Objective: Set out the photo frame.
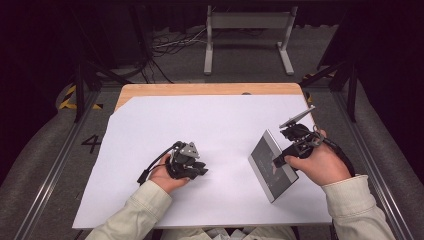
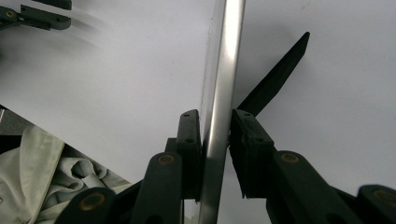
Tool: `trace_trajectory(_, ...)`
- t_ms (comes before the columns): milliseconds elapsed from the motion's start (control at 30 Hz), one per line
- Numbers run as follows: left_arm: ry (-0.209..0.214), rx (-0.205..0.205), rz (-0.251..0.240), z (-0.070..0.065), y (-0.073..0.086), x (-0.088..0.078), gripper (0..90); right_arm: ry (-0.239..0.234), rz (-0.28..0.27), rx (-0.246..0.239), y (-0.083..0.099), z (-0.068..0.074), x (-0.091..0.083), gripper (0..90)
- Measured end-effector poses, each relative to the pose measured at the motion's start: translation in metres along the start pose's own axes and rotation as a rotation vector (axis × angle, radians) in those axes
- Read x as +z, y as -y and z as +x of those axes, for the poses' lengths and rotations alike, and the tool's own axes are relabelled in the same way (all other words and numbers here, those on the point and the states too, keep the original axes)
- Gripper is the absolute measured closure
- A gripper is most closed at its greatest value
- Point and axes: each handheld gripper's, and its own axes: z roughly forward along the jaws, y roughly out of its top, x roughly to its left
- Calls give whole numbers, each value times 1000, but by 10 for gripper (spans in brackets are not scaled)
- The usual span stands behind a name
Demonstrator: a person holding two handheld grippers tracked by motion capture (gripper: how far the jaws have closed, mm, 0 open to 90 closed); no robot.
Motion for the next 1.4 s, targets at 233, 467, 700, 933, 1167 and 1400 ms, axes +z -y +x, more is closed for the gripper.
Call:
trace_trajectory(233, -1, 2, 3, 0, 0, 0, 740, 24, -3, -10, 0, 4, -1, 766)
trace_trajectory(467, 1, 2, 3, 0, 0, 0, 742, 47, -7, -25, 1, 8, -4, 805)
trace_trajectory(700, 1, -7, 2, 0, 0, -1, 742, 38, -12, -33, 1, 8, -7, 837)
trace_trajectory(933, -3, -14, -5, 2, 3, -4, 741, 44, -7, -80, -1, 12, -10, 838)
trace_trajectory(1167, -16, -29, -13, 3, 8, -9, 741, 40, -27, -162, -7, 15, -17, 839)
trace_trajectory(1400, -37, -53, -21, 6, 16, -17, 741, 68, -40, -257, -15, 18, -22, 839)
